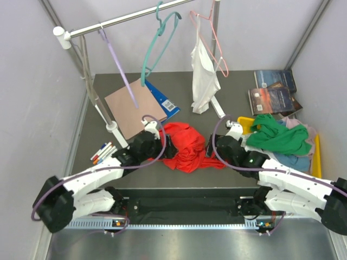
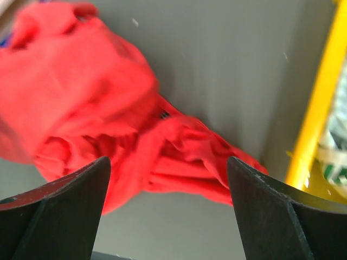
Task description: Place the tank top on the hanger
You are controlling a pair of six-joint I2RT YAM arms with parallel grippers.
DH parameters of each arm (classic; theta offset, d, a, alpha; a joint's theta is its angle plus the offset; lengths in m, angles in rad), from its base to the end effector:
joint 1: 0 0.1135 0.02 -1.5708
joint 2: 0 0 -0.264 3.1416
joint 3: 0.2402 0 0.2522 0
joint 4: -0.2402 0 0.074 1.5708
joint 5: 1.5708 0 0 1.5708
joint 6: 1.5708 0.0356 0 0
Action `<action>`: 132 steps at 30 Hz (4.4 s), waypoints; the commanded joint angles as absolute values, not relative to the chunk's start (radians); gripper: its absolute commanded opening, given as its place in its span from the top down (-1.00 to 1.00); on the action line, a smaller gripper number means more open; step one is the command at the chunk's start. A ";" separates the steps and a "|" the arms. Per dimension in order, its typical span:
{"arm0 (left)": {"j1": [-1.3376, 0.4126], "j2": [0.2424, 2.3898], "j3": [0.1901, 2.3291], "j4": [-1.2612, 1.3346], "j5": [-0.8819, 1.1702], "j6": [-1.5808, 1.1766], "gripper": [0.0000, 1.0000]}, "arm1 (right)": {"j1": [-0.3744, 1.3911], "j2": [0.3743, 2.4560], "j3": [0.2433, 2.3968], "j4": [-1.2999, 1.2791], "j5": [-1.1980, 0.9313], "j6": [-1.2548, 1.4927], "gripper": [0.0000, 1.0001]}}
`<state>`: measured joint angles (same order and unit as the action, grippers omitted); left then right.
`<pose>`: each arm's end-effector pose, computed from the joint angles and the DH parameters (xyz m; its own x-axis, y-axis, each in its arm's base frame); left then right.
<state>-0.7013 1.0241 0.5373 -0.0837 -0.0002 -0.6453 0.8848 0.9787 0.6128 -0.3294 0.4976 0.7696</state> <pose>0.1678 -0.1417 0.2183 -0.7176 -0.1812 -0.6725 0.2672 0.8200 -0.5061 0.1422 0.1469 0.2335 -0.6030 0.2287 -0.7642 -0.0392 0.9484 0.3147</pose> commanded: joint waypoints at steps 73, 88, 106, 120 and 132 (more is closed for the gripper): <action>-0.775 1.273 0.497 0.187 -0.005 -0.827 -0.54 | 0.917 1.310 0.632 -0.094 0.305 0.678 -0.20; -0.796 1.108 0.411 0.068 -0.077 -0.888 -0.54 | 1.023 1.459 0.692 -0.008 0.138 0.733 1.00; -0.796 0.749 0.325 -0.307 -0.215 -0.937 -0.54 | 1.052 1.484 0.839 -0.014 0.086 0.729 -0.46; -0.796 0.785 0.230 -0.111 -0.112 -0.997 -0.29 | 0.839 1.450 0.769 -0.008 0.066 0.635 -0.11; -0.796 0.822 0.156 0.177 -0.006 -1.046 0.90 | 0.818 1.443 0.724 0.026 0.063 0.658 -0.08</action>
